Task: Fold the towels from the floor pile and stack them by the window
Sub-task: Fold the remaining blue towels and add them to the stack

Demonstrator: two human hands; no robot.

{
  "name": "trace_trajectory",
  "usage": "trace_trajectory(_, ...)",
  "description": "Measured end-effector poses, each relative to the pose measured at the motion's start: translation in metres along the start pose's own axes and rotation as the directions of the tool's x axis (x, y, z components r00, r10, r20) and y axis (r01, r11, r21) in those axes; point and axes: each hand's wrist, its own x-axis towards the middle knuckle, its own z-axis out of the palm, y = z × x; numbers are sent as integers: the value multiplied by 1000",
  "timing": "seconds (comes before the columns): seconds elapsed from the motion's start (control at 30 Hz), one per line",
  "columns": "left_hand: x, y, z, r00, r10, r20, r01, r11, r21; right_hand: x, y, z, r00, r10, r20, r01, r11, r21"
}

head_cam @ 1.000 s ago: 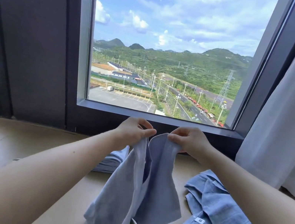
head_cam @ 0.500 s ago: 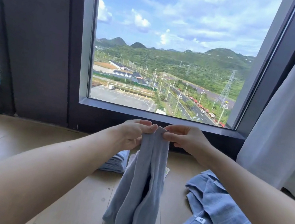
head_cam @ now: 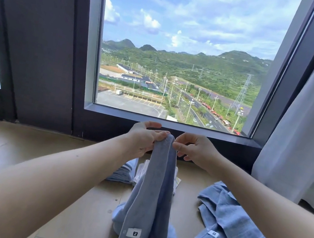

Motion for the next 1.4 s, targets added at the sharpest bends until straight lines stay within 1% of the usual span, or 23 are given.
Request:
trace_trajectory(0.07,-1,1,0,1000,16,27,-16,1000,8,1,2,1,1000,-10,-17,10,1000,-11)
trace_trajectory(0.2,-1,3,-1,998,37,51,-37,999,-6,5,6,0,992,-52,-116,41,995,-96)
trace_trajectory(0.27,-2,4,-2,997,41,70,-42,999,11,5,7,-1,996,-42,-82,32,993,-115)
trace_trajectory(0.37,-3,5,-1,994,50,101,-52,998,20,5,9,-1,999,-30,-34,21,969,-247)
trace_trajectory(0.43,-5,6,0,991,63,114,-61,998,-17,4,12,0,1000,29,-6,-29,947,-319)
trace_trajectory(0.53,-5,11,1,988,93,123,-83,993,-83,4,18,-2,985,160,59,-118,890,-441)
trace_trajectory(0.57,-4,12,0,989,103,108,-96,993,-65,3,20,-3,984,174,45,-133,875,-466)
trace_trajectory(0.6,-3,12,-1,990,115,76,-115,993,-1,3,22,-5,986,169,6,-147,873,-466)
trace_trajectory(0.67,3,8,-5,987,159,-21,-150,964,218,2,23,-9,987,129,-93,-156,904,-398)
trace_trajectory(0.73,5,3,-7,975,211,-75,-155,878,453,3,20,-11,985,81,-152,-126,941,-315)
trace_trajectory(0.8,4,0,-4,967,252,-33,-181,773,607,2,16,-11,987,52,-153,-94,955,-283)
trace_trajectory(0.87,-3,1,0,956,276,102,-263,648,714,2,14,-10,988,27,-153,-72,952,-296)
trace_trajectory(0.93,-6,-1,4,915,301,268,-382,436,815,0,14,-10,989,-10,-147,-37,948,-317)
trace_trajectory(0.97,-7,-3,6,890,317,326,-431,355,830,0,15,-10,990,-26,-141,-22,945,-327)
trace_trajectory(1.0,-7,-5,7,876,333,350,-456,329,827,-1,16,-9,990,-35,-136,-13,942,-334)
trace_trajectory(1.03,-6,-6,8,873,349,339,-460,363,810,-1,16,-9,990,-40,-134,-7,941,-338)
trace_trajectory(1.13,-6,0,11,878,413,242,-461,591,662,-2,20,-8,995,-12,-103,-27,930,-368)
trace_trajectory(1.2,-8,9,12,886,437,152,-450,739,502,-3,26,-7,996,61,-62,-82,902,-424)
trace_trajectory(1.23,-7,13,12,891,443,101,-438,778,451,-3,30,-6,992,114,-51,-124,881,-456)
trace_trajectory(1.27,-6,16,10,892,450,45,-418,783,461,-3,34,-7,984,168,-59,-176,857,-484)
trace_trajectory(1.3,-4,18,7,893,450,-17,-372,759,534,-3,37,-9,974,212,-83,-224,833,-505)
trace_trajectory(1.37,1,16,-4,893,422,-153,-191,666,721,-3,37,-15,955,243,-169,-296,802,-519)
trace_trajectory(1.4,3,15,-9,896,396,-201,-100,621,777,-3,35,-18,947,231,-223,-315,801,-508)
